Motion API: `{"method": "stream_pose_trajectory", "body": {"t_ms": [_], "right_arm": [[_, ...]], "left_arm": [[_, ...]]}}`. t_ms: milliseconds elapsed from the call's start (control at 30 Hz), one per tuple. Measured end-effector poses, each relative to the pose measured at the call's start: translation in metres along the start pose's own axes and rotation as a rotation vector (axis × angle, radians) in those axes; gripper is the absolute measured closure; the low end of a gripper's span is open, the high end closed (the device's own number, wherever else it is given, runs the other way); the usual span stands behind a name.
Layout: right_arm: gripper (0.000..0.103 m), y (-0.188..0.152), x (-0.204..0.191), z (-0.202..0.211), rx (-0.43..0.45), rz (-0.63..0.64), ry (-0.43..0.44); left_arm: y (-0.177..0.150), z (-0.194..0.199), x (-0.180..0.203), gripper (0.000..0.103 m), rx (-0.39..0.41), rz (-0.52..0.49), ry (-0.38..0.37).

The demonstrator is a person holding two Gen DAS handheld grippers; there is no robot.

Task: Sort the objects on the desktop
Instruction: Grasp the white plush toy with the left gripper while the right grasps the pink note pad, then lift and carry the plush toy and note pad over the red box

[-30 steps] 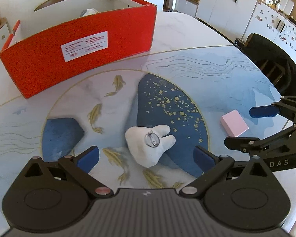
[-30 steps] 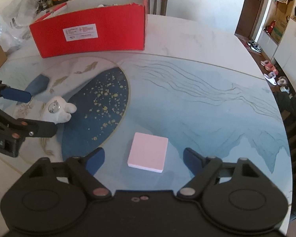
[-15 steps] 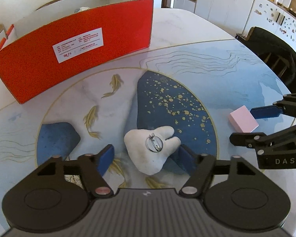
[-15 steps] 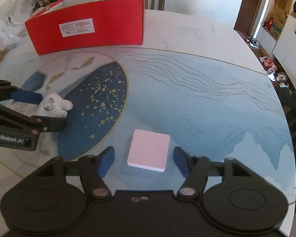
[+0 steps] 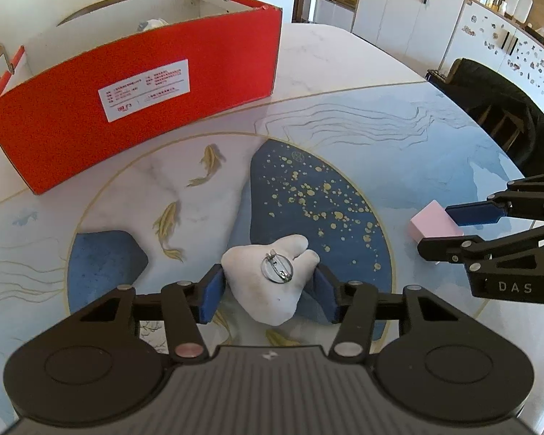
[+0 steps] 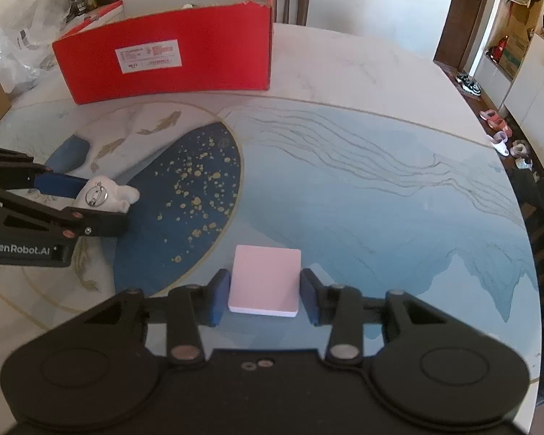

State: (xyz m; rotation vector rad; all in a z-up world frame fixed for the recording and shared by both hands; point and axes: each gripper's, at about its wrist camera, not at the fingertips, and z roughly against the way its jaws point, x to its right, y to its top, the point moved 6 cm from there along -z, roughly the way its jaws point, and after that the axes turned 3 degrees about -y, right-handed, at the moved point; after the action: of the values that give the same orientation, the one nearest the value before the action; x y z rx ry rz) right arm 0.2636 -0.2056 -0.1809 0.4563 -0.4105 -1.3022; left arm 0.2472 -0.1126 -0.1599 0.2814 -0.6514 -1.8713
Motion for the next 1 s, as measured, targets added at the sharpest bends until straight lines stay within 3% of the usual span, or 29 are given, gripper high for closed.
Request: {"method": "stream_pose_trajectory", "body": {"t_ms": [467,700,1000], "right_arm": [[0.063,0.043,-0.008,0.027,0.052,0.001,0.033],[0.063,0.080,-0.017,0.046,0.114,0.001,0.070],[0.063,0.135,-0.023,0.063,0.209,0.019,0.102]], "left_arm": [[0.026,0.033,-0.015,0.051,0.028,0.087,0.007],[0.049,0.056,-0.030,0.051,0.079,0.156,0.011],[0.083,0.083,-0.064,0.050,0.139,0.221,0.068]]}}
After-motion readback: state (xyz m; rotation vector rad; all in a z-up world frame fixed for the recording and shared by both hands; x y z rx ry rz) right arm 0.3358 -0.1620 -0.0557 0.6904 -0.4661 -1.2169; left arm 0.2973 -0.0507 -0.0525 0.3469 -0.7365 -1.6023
